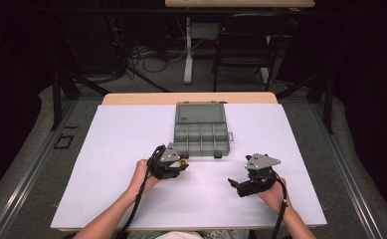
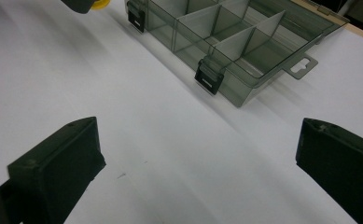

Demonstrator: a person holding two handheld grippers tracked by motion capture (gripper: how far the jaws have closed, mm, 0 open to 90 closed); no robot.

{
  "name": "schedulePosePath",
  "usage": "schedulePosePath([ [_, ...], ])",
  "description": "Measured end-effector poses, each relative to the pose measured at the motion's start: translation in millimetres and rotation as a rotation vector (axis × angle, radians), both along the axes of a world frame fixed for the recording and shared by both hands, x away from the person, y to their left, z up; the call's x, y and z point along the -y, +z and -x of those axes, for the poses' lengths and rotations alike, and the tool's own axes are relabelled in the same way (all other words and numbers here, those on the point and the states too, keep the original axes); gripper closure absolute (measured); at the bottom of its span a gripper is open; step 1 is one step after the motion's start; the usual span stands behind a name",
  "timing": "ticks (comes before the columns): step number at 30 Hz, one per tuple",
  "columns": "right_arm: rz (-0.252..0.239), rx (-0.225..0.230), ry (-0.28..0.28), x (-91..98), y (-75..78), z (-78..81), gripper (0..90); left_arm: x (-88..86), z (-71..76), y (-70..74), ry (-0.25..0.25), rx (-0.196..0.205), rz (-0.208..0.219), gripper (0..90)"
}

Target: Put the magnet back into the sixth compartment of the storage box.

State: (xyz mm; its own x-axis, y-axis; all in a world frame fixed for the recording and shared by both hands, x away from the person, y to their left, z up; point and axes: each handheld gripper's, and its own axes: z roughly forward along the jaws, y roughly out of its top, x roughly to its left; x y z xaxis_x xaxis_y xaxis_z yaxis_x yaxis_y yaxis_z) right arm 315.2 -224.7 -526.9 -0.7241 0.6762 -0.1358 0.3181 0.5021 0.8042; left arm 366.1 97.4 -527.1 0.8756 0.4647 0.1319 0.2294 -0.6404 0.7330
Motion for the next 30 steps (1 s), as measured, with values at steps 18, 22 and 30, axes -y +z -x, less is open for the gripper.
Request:
schedulePosePath([
  [18, 0.001, -0.006, -0.002, 0.5, -0.8, 0.2, 0.0, 10.9, -13.7, 9.8, -0.019, 0.03, 0.009, 62.2],
  [22, 0.001, -0.004, -0.004, 0.9, -1.1, -0.3, 0.0, 12.6, -17.0, 12.9, -0.017, 0.037, 0.013, 62.2],
  [30, 0.0, -0.001, -0.009, 0.8, -1.2, 0.1, 0.0, 16.6, -22.6, 18.1, -0.022, 0.05, 0.021, 62.2],
])
